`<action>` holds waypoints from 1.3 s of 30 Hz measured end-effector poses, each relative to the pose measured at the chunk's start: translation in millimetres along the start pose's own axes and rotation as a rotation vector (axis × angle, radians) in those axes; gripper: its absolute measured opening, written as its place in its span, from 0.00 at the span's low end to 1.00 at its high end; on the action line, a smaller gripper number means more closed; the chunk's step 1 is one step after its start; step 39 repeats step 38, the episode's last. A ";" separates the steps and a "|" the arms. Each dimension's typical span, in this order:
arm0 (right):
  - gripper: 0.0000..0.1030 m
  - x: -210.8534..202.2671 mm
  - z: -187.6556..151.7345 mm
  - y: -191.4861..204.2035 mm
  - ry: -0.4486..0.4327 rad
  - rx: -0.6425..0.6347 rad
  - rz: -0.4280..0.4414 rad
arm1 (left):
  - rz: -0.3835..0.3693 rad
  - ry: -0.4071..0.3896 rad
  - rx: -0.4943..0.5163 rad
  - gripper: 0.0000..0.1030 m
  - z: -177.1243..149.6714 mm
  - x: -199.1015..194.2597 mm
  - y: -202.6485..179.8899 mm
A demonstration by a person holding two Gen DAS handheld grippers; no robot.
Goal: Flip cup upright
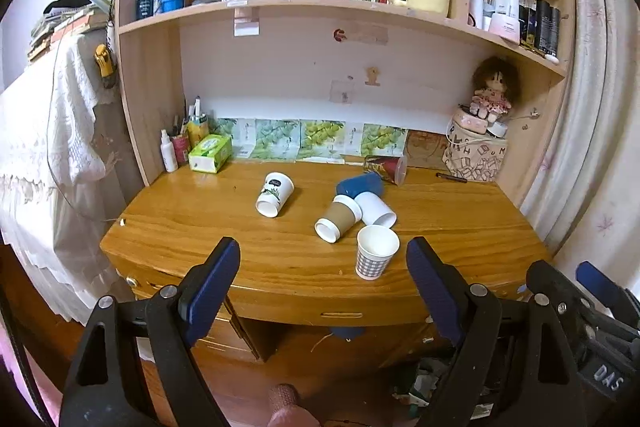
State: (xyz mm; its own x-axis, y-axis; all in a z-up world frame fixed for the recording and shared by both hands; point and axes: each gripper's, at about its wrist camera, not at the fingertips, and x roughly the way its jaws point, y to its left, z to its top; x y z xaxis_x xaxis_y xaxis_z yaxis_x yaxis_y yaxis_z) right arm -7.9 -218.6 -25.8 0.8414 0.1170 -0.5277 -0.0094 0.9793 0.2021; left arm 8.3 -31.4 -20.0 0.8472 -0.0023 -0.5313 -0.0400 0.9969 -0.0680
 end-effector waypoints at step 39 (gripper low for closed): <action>1.00 -15.7 -5.0 6.5 -0.061 -0.021 0.030 | 0.084 -0.092 0.054 0.99 -0.3 -20.3 -7.9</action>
